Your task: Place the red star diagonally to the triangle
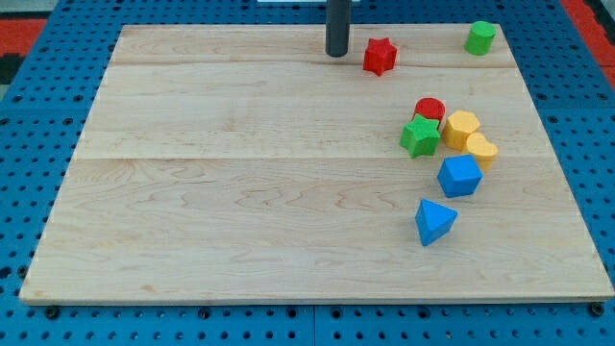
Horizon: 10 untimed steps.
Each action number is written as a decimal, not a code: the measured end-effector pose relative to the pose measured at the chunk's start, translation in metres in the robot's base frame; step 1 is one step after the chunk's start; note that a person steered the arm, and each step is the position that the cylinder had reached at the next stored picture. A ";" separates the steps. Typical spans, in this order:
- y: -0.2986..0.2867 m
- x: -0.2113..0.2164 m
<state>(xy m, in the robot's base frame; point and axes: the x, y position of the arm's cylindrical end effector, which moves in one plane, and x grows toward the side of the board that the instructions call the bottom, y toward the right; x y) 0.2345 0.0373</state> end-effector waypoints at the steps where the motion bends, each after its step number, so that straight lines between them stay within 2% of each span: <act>1: 0.014 -0.028; 2: 0.099 -0.012; 3: 0.070 0.016; 4: 0.038 0.014; 6: 0.030 0.120; 8: 0.013 0.089; 10: -0.031 0.090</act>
<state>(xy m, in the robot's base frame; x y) 0.3244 0.0063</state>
